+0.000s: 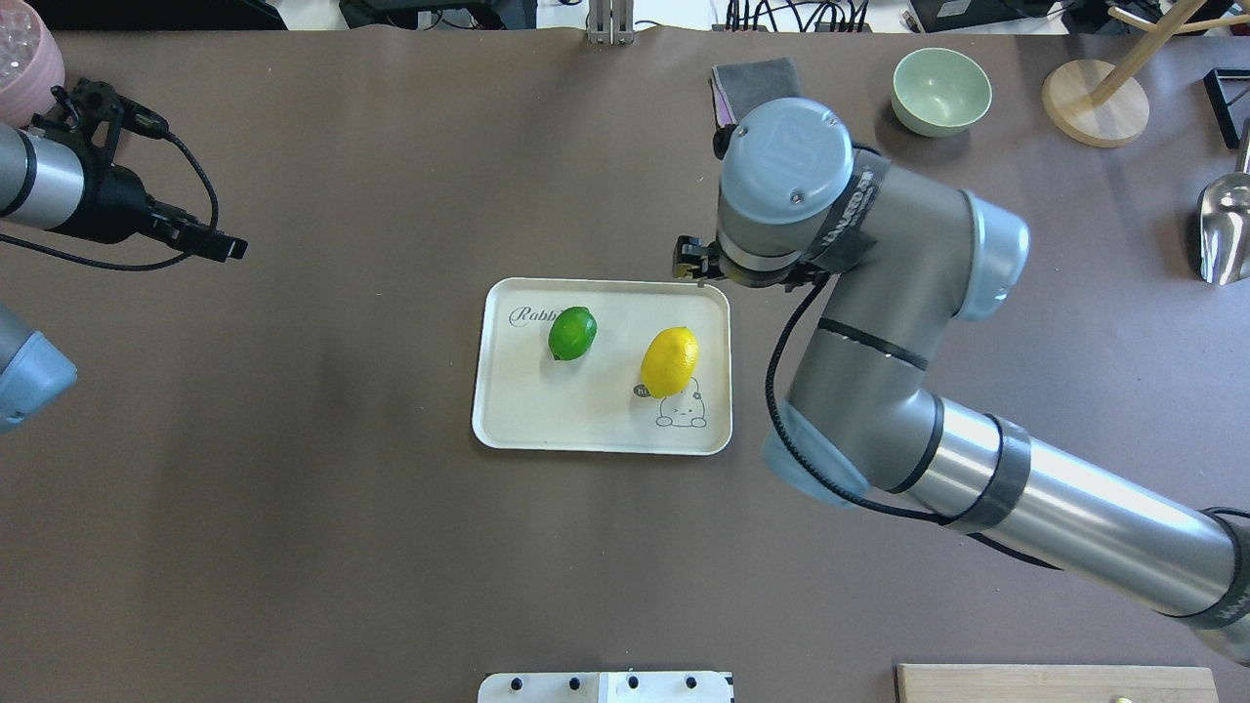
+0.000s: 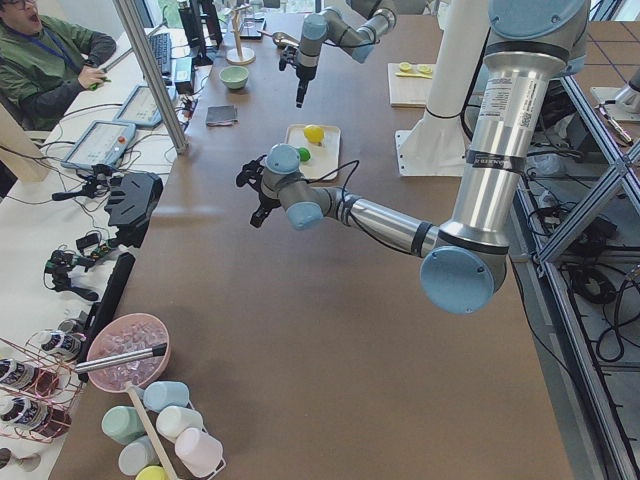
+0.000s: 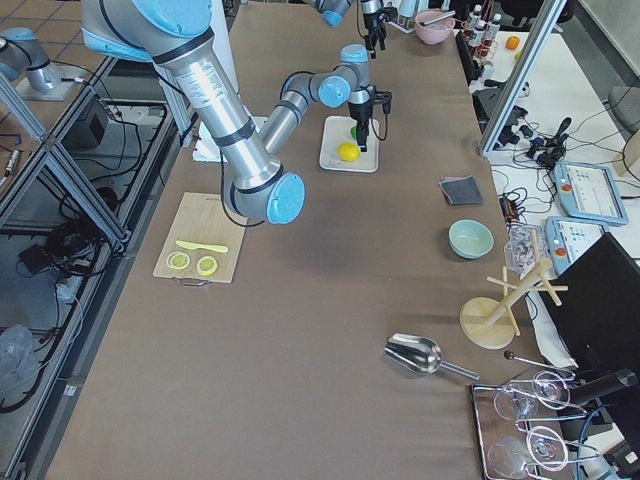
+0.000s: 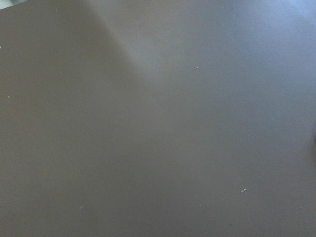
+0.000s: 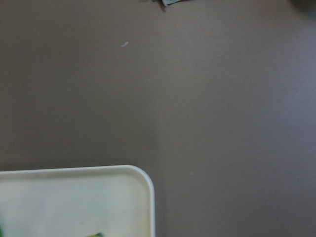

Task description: Place all lemons on tray

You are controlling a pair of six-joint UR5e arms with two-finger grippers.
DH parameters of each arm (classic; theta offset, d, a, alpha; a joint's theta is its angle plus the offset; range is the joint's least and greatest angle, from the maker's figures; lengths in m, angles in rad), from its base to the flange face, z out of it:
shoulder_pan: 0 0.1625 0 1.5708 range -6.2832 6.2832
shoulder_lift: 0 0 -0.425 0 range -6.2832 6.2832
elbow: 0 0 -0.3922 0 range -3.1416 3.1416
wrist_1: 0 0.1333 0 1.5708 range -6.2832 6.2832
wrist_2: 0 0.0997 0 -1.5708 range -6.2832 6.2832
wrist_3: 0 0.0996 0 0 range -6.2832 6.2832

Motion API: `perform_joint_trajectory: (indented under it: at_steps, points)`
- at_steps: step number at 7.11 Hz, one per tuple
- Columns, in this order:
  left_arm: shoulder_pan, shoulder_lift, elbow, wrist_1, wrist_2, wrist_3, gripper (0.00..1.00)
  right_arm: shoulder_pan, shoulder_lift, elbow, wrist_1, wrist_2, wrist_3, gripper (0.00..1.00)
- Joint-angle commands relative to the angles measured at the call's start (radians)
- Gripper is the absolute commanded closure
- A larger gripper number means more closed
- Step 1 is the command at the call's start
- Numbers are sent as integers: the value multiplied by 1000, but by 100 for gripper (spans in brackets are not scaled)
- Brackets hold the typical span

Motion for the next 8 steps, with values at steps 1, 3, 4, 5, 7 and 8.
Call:
perform_joint_trajectory:
  at_steps: [1, 3, 4, 5, 7, 8]
  points:
    - [-81, 13, 0, 66, -94, 16, 2, 198, -272, 165, 20, 120, -398, 0]
    - [-220, 10, 26, 162, -239, 125, 2, 418, -468, 199, 42, 298, -739, 0]
    - [-297, 2, 19, 286, -324, 258, 2, 561, -544, 192, 46, 417, -839, 0]
    - [-348, 15, 23, 310, -335, 289, 2, 720, -597, 157, 42, 556, -954, 0]
    - [-362, 96, 60, 319, -328, 248, 2, 896, -701, 71, 40, 572, -1285, 0]
    - [-370, 119, 75, 312, -325, 259, 2, 933, -756, 51, 48, 546, -1341, 0]
